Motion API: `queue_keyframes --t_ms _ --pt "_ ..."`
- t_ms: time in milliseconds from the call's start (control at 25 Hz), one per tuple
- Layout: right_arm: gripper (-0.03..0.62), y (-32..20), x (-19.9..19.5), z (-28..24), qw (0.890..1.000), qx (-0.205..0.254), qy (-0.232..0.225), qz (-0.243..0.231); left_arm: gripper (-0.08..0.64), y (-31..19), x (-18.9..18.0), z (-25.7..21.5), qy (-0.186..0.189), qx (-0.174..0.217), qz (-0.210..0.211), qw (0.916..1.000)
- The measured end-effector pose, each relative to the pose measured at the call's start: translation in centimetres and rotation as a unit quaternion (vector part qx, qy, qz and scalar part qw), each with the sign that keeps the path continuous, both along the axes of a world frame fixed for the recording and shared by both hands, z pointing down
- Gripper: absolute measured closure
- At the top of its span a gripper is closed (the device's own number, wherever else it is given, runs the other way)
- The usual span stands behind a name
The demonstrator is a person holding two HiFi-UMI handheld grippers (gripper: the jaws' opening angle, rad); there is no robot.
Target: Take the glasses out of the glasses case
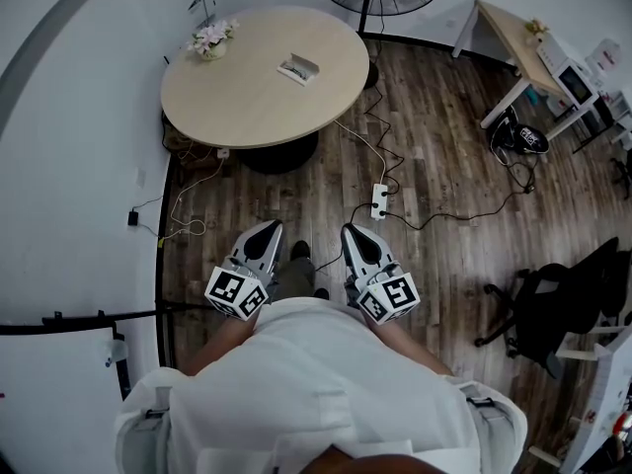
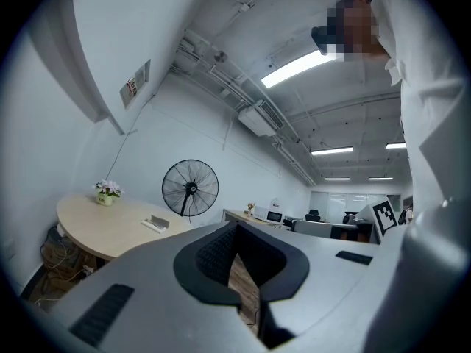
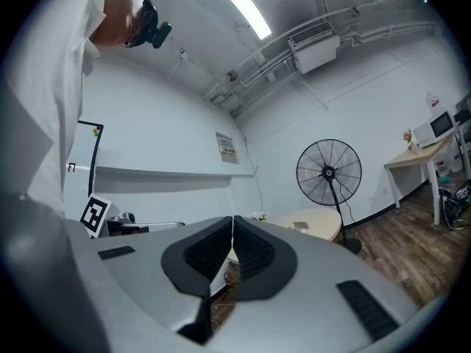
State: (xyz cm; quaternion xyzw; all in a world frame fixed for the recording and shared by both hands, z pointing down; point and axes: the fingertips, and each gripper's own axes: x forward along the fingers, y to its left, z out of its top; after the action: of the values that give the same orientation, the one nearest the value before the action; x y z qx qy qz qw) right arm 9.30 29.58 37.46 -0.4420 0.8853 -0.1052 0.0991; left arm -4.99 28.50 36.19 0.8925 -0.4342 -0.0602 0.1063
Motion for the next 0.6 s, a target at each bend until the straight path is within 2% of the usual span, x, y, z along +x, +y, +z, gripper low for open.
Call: queue_keyframes --t_ms 280,600 --pt "0.568 -2.3 0.1 0.4 1.0 -0.013 0.009 -0.005 0.548 -2.7 0.1 0.5 0.013 -0.004 -0.005 0.9999" --pt "0.568 -7.3 0.8 1.3 0.999 -0.026 0.018 -0.006 0.548 -7.8 0.5 1.8 0.029 -0.02 -0.012 0.9993"
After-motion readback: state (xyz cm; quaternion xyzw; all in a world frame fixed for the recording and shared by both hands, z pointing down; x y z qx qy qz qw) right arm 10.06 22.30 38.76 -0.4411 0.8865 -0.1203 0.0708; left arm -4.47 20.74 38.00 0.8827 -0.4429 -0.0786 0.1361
